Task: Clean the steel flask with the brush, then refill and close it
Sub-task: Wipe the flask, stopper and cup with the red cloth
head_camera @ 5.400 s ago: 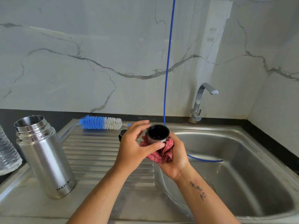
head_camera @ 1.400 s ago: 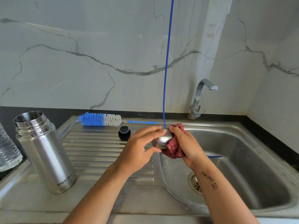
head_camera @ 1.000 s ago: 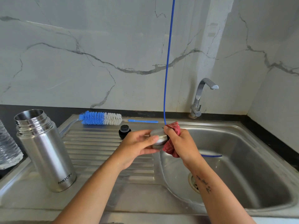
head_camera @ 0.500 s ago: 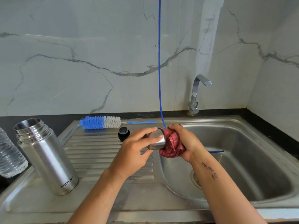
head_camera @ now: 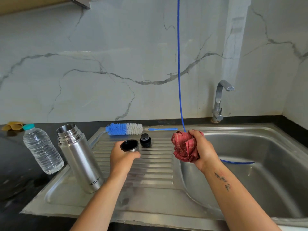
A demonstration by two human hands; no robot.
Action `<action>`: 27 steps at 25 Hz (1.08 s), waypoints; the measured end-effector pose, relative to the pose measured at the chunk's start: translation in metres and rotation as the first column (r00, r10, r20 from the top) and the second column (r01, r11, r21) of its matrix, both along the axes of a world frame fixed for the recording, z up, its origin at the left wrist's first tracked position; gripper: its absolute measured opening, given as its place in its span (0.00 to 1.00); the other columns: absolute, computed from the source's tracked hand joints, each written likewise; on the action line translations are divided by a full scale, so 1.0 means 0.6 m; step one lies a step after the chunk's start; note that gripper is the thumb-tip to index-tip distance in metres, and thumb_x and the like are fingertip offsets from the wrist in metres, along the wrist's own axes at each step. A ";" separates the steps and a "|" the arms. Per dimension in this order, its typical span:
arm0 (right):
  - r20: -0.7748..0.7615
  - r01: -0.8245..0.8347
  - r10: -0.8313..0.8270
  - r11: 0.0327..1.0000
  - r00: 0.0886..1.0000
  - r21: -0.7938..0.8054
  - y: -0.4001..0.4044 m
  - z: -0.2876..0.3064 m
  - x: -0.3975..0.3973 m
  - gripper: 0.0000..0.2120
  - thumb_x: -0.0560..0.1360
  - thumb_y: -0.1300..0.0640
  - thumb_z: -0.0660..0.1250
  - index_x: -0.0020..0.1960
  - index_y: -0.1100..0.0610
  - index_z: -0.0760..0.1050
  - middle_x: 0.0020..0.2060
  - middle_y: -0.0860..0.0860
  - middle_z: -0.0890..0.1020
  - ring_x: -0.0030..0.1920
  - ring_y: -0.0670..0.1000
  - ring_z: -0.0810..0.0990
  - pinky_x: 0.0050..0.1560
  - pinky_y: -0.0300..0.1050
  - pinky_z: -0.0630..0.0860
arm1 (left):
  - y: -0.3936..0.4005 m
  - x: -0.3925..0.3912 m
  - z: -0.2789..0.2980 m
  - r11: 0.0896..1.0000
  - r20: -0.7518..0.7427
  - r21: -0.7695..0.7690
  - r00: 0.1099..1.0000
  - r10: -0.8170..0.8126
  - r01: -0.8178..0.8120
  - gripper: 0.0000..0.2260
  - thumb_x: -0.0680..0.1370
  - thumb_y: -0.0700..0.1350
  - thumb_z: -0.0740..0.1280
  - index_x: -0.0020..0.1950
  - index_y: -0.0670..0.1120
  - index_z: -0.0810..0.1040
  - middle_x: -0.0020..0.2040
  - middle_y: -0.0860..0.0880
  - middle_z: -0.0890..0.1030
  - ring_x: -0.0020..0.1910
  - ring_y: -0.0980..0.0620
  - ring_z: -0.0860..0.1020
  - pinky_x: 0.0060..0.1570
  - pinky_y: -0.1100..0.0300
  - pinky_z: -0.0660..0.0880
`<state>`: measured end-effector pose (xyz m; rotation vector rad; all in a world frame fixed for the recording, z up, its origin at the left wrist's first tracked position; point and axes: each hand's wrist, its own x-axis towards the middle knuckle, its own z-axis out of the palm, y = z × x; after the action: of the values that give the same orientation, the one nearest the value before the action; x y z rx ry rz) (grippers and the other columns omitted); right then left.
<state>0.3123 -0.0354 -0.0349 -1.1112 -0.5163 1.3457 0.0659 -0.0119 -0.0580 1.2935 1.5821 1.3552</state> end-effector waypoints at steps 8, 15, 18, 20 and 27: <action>0.048 0.024 -0.022 0.999 0.999 -0.043 -0.001 -0.005 0.001 0.12 0.82 0.48 0.67 0.57 0.56 0.76 0.49 0.61 0.85 0.42 0.60 0.87 0.50 0.65 0.84 | 0.065 -0.037 -0.029 0.987 -0.343 -0.063 0.932 0.119 -0.149 0.22 0.61 0.34 0.81 0.47 0.44 0.74 0.46 0.47 0.77 0.46 0.45 0.78 0.30 0.60 0.68; 0.052 0.049 -0.046 0.997 0.998 -0.055 0.004 -0.007 0.003 0.12 0.81 0.48 0.66 0.56 0.57 0.77 0.49 0.61 0.85 0.42 0.60 0.87 0.49 0.67 0.84 | 0.071 -0.021 -0.025 0.982 -0.558 -0.047 0.820 0.125 -0.182 0.40 0.67 0.44 0.83 0.74 0.45 0.66 0.69 0.44 0.69 0.69 0.42 0.68 0.60 0.49 0.74; 0.059 0.065 -0.062 0.996 0.996 -0.057 0.006 -0.007 0.004 0.12 0.81 0.49 0.67 0.56 0.57 0.77 0.49 0.61 0.85 0.40 0.60 0.86 0.49 0.67 0.83 | 0.099 0.012 0.004 0.999 -0.712 0.051 0.702 0.029 0.011 0.35 0.74 0.51 0.77 0.76 0.45 0.66 0.71 0.45 0.70 0.73 0.42 0.66 0.67 0.47 0.69; 0.071 0.070 -0.066 0.995 0.995 -0.065 0.006 -0.007 0.006 0.12 0.81 0.48 0.67 0.55 0.57 0.77 0.49 0.61 0.85 0.42 0.60 0.87 0.49 0.67 0.84 | 0.129 0.040 0.024 0.983 -0.791 -0.064 0.591 -0.154 0.171 0.28 0.79 0.51 0.72 0.75 0.44 0.68 0.70 0.45 0.72 0.71 0.43 0.67 0.65 0.48 0.71; 0.093 0.080 -0.074 0.994 0.993 -0.074 0.006 -0.004 0.006 0.12 0.81 0.48 0.67 0.54 0.57 0.77 0.47 0.60 0.85 0.46 0.62 0.87 0.49 0.66 0.84 | 0.206 0.070 0.026 0.941 -0.857 -0.295 0.389 -0.337 0.166 0.09 0.81 0.50 0.68 0.50 0.45 0.76 0.46 0.47 0.78 0.44 0.49 0.79 0.38 0.58 0.71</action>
<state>0.3160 -0.0321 -0.0373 -1.2474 -0.4851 1.2617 0.1080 0.1115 -0.0427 2.2571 1.9485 0.2018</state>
